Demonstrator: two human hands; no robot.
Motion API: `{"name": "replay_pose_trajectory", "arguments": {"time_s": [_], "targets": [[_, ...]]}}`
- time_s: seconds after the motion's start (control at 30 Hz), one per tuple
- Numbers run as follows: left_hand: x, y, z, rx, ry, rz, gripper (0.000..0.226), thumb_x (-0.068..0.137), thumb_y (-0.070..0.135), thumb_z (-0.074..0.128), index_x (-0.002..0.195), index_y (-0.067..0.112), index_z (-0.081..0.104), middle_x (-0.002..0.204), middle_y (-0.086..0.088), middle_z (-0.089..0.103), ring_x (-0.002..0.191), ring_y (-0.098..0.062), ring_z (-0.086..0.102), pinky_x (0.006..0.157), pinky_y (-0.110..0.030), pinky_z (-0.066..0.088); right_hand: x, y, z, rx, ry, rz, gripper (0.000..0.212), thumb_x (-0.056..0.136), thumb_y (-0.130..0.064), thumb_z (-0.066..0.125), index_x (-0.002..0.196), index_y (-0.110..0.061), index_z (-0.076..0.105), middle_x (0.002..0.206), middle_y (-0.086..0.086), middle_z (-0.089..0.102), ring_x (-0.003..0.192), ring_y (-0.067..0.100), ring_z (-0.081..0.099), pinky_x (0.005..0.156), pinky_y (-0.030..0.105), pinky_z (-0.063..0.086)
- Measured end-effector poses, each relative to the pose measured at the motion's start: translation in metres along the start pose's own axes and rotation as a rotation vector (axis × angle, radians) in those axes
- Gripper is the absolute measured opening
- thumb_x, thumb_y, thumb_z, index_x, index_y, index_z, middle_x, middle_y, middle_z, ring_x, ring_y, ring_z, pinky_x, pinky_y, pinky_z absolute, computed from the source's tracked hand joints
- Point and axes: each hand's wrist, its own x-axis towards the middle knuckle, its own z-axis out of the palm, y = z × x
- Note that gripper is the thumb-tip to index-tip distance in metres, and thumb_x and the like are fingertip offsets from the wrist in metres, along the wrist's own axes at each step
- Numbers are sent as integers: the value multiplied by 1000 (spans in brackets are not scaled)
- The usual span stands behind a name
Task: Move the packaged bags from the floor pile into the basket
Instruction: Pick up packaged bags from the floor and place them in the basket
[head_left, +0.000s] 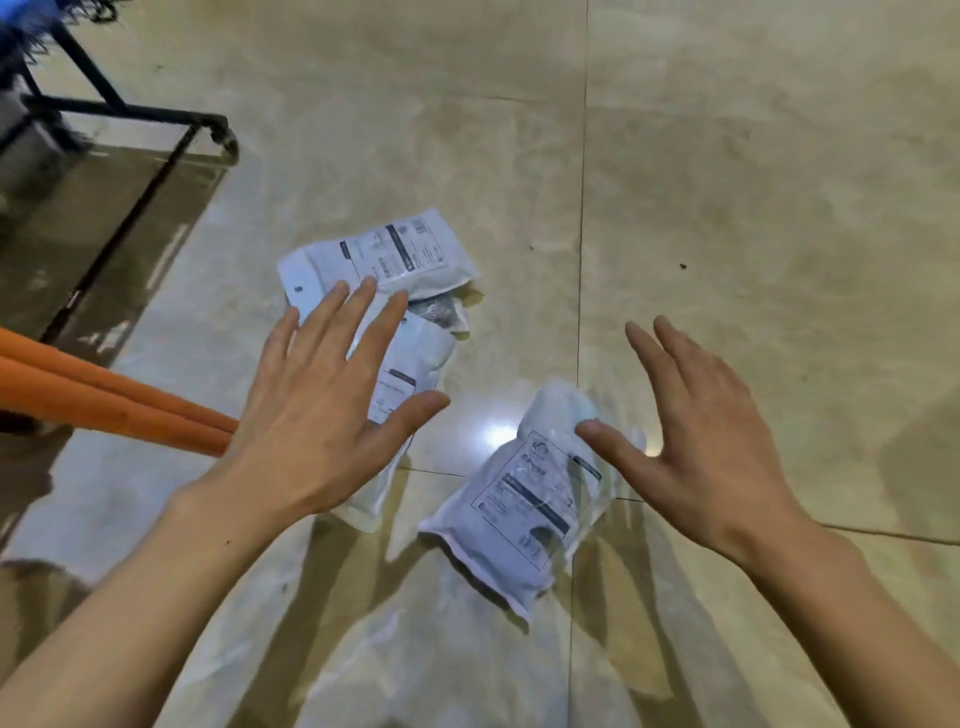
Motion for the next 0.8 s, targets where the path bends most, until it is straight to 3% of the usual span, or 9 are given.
{"name": "replay_pose_trajectory", "arguments": {"time_s": [0.17,0.33,0.5,0.63,0.73,0.8], "targets": [[-15,-12,5,-36,-9,-62,98,92,86,11,163,21,29,170,-10,28,157,-32,25,124,-56,20,-12,-5,12,37,-49,117,95,88,-84,33,163,-27,26,169,4,31,152,27,35,120,45,32],[-16,-17,-2,-81,31,-104,94,92,84,17,163,24,27,171,-7,26,157,-29,23,125,-54,19,-29,-4,44,209,-154,402,82,92,-69,55,158,-26,33,156,3,47,139,27,49,102,42,46],[-15,-25,1,-85,57,-115,92,92,83,22,164,26,23,172,-4,22,159,-25,19,127,-52,16,-29,1,103,485,-254,781,83,88,-61,71,144,-9,38,135,15,62,119,36,62,86,41,50],[-23,-33,4,-98,54,-139,92,92,82,22,164,25,24,171,-7,26,158,-26,23,127,-53,18,-23,-7,130,797,-170,1061,87,79,-50,86,135,-1,42,128,17,63,111,39,63,86,43,54],[-24,-37,8,-100,50,-152,92,92,81,23,163,23,26,169,-9,31,155,-29,29,125,-53,22,-16,-21,140,883,-139,1160,90,73,-44,92,132,-3,37,118,16,57,108,41,64,93,52,57],[-22,-40,15,-120,33,-162,91,92,80,25,163,23,27,168,-9,32,153,-30,33,124,-52,26,-10,-25,145,948,-141,1180,88,65,-45,95,122,0,45,109,13,63,97,37,68,88,52,61]]}}
